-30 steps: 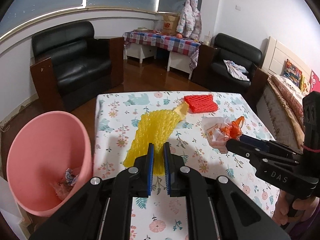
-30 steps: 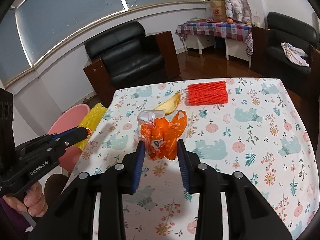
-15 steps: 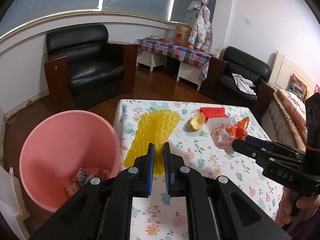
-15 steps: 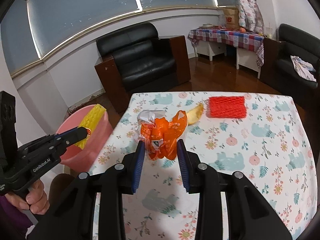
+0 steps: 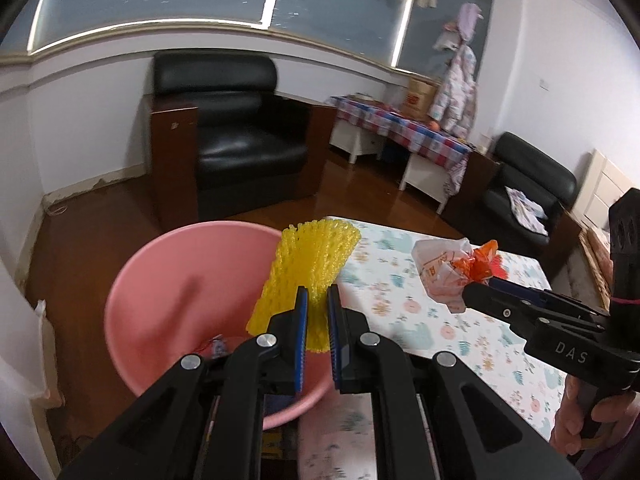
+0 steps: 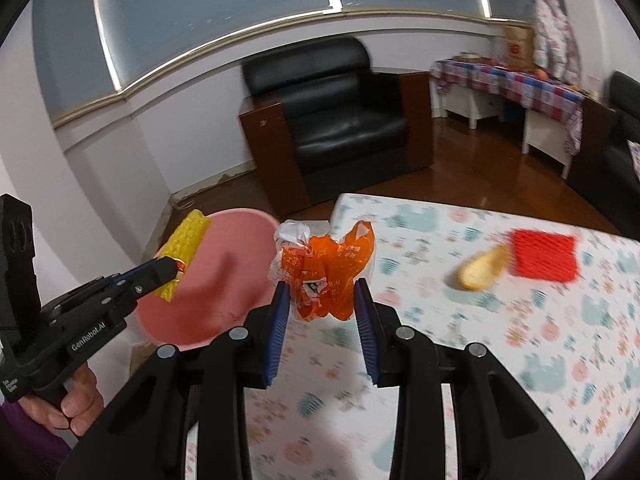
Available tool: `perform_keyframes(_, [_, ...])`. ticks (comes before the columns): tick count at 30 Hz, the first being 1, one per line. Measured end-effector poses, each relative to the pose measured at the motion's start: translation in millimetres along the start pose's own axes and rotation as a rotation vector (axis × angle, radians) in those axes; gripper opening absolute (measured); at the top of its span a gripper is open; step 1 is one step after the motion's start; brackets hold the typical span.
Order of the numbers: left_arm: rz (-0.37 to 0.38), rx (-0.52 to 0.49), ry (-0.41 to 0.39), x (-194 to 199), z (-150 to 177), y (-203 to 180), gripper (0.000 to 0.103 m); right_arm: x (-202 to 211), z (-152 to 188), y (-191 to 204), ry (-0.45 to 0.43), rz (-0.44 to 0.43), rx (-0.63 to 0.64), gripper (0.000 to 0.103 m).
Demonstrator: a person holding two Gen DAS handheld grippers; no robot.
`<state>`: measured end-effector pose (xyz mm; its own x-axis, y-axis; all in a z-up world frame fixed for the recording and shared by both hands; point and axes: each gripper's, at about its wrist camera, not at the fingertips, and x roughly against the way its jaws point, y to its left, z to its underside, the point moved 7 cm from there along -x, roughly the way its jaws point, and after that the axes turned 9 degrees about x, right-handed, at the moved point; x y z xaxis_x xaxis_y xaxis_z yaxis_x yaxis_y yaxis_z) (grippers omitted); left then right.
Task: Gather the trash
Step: 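Carry the yellow net with the left tool while the right tool carries the orange wrapper to the bin, then open both tools to drop the yellow net and orange wrapper into the bin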
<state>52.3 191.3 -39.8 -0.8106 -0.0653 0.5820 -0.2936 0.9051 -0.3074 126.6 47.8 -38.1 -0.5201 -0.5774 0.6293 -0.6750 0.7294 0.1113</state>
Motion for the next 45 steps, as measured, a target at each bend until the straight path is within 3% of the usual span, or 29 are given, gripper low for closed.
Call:
perform_keyframes(9, [-0.074,0.082,0.008,-0.6,-1.7,52.6,0.009,-44.3,-16.7,58.7,0.048,-0.114,0.077,0.034])
perform_keyframes(25, [-0.128,0.153,0.061,-18.6,11.0,88.9,0.010,-84.1,-11.2,99.2,0.126,-0.208,0.124,0.034])
perform_keyframes(28, [-0.136,0.169,0.064,-20.8,11.4,88.6,0.012,-87.8,-7.7,101.9,0.147,-0.227,0.121,0.035])
perform_keyframes(33, [-0.154,0.192,0.061,-20.7,13.7,95.1,0.029,-90.7,-3.5,105.0,0.164,-0.239,0.121,0.040])
perform_keyframes(45, [-0.154,0.184,0.060,-18.5,13.1,94.5,0.034,-86.0,-1.1,96.7,0.151,-0.232,0.097,0.041])
